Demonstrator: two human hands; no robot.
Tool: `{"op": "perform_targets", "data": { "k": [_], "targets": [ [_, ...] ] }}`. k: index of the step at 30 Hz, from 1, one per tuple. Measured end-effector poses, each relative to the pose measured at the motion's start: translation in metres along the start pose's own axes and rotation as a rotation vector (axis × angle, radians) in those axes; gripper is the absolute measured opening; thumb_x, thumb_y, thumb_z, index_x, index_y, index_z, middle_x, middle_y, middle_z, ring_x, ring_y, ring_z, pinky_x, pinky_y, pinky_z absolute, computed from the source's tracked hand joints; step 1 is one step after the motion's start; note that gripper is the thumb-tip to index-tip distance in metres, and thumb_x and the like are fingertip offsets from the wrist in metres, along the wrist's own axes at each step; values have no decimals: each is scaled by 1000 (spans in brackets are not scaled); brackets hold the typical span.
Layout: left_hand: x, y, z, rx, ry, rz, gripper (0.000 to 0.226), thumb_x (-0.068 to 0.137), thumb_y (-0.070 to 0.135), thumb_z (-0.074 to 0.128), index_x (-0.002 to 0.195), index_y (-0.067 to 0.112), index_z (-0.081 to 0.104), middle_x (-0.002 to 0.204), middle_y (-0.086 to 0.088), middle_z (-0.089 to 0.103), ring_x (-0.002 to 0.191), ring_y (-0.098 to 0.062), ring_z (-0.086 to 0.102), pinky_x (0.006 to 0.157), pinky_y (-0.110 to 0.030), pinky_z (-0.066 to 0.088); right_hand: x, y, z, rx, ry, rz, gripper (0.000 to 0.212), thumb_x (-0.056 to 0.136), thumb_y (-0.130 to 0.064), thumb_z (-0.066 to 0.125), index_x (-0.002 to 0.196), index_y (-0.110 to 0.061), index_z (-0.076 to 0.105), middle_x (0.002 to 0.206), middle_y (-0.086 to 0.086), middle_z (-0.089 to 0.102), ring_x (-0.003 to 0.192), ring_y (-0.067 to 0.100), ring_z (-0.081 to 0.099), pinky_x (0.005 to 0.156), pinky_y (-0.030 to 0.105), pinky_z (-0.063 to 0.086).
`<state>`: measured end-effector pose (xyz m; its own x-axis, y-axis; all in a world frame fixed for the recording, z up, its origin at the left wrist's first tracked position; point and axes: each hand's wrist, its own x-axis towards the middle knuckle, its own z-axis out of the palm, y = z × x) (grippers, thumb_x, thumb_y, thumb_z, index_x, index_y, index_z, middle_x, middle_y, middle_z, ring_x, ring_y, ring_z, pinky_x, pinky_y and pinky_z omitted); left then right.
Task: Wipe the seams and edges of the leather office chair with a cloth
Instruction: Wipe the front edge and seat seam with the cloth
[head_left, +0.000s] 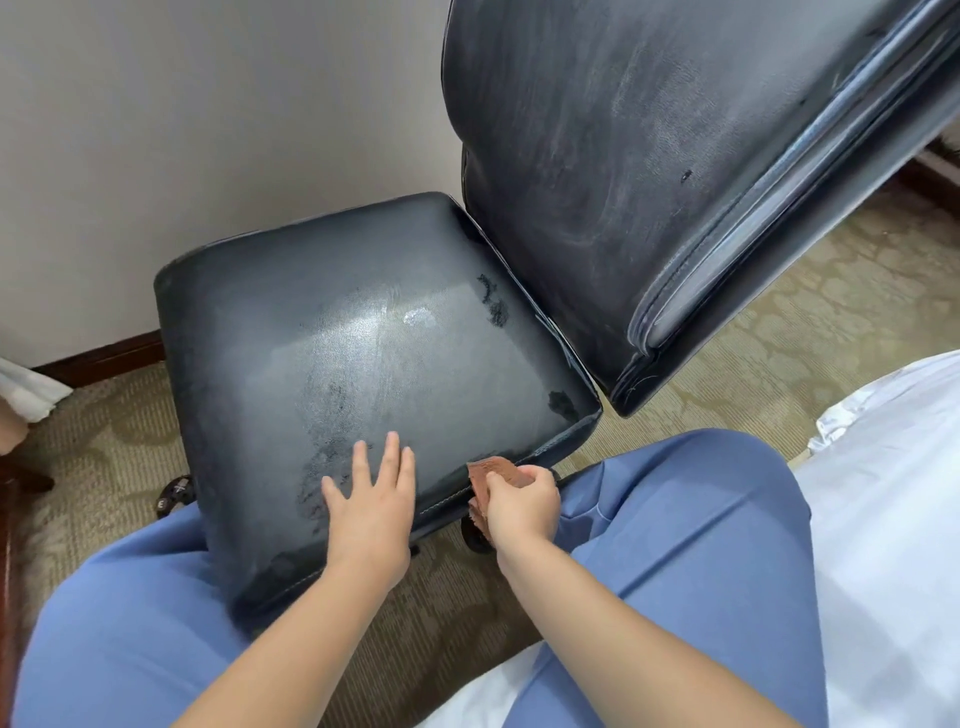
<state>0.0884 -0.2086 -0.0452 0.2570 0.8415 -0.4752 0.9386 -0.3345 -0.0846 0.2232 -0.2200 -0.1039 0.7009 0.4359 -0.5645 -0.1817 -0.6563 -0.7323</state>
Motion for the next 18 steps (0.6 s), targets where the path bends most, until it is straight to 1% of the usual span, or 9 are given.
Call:
{"op": "perform_targets", "data": {
  "k": [2,4,6,8,11,13,14,16,18],
  "targets": [
    [2,4,-3,72,16,148,101,87,6,61,152,20,-16,159,-4,-25,147,-32,-16,115,-59,16,24,11,6,62,41,3,33,54,-46,58,85,-46,47,99,-2,63,76,26,67,72,47,57],
    [3,7,-7,101,3,206,105,85,3,62,152,24,-16,160,-3,-22,148,-29,-14,114,-58,18,47,16,8,116,100,0,35,50,-51,57,83,-50,46,97,-2,63,75,28,67,70,48,57],
    [6,6,-10,93,-12,200,106,84,2,63,152,26,-14,161,-1,-18,149,-28,-11,114,-57,21,70,21,9,114,145,-10,33,51,-50,58,81,-53,45,97,0,63,76,29,67,69,48,57],
    [7,6,-13,94,-25,196,106,84,2,64,152,26,-14,161,-1,-15,149,-27,-8,113,-57,23,56,5,1,60,151,-26,29,58,-45,62,81,-52,46,99,2,63,76,28,67,69,48,57],
    [8,12,-13,109,-22,173,109,83,6,67,152,25,-15,161,-3,-12,149,-31,-5,112,-58,25,8,-21,-14,-45,94,-63,21,78,-30,68,86,-33,50,102,-2,59,77,22,65,77,43,55],
    [8,18,-12,130,-13,155,110,83,11,69,152,24,-16,161,-6,-10,148,-34,-3,110,-58,27,-7,-15,-14,-109,47,-83,20,81,-27,69,92,-24,53,103,-2,58,86,22,63,80,39,53],
    [8,19,-11,141,-6,148,109,84,13,69,152,24,-16,161,-8,-9,148,-36,-2,110,-57,29,-9,-11,-12,-118,34,-87,20,80,-28,70,92,-25,53,103,-2,59,87,21,63,79,38,53],
    [9,20,-11,162,5,148,109,85,17,69,152,23,-17,161,-9,-8,147,-37,-1,109,-55,31,-3,-8,-8,-47,3,-63,23,73,-33,71,86,-31,51,102,-2,62,80,21,67,73,41,57],
    [8,20,-12,170,-1,148,109,85,16,69,151,23,-17,160,-9,-8,147,-37,-1,108,-54,32,13,-6,-6,31,37,-44,26,66,-38,69,83,-40,49,101,0,63,73,24,68,68,44,59]
  ]
}}
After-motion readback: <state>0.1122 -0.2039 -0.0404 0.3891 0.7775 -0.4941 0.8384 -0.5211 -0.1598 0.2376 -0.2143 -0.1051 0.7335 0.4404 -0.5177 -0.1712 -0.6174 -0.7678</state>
